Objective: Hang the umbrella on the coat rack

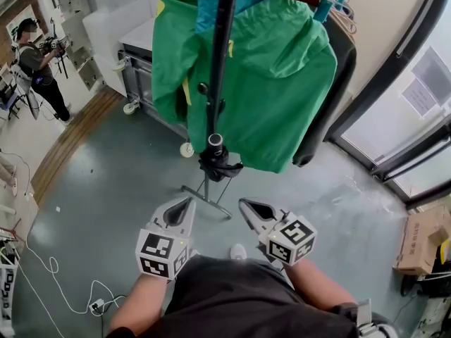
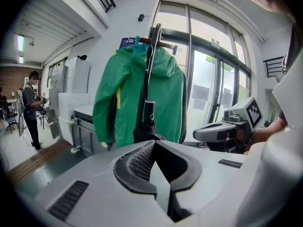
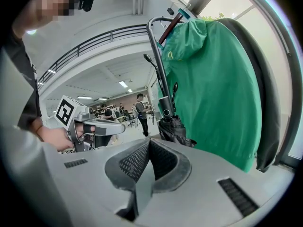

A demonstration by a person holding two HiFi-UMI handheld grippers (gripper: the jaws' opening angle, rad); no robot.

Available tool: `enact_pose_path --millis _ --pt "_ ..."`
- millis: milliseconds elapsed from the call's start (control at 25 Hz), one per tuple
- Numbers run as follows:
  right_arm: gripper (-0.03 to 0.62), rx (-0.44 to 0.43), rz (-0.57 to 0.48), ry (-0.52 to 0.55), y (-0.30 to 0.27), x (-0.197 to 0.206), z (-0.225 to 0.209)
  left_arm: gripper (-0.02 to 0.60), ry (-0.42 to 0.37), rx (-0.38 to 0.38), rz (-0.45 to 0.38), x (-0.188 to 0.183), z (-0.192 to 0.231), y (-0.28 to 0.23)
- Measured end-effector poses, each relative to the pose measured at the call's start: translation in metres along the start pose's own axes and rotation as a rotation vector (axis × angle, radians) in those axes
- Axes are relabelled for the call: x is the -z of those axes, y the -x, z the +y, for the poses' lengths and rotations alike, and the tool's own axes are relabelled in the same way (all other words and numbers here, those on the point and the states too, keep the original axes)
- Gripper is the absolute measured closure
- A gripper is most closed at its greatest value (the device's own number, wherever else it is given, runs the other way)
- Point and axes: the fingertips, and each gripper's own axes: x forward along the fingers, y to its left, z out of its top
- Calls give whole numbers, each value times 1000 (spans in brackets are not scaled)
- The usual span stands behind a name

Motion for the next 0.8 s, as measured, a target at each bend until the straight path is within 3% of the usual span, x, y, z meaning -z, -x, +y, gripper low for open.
enact_pose_path --millis 800 --pt "585 -6 2 3 -1 -1 -1 567 4 -8 -13 -5 -1 3"
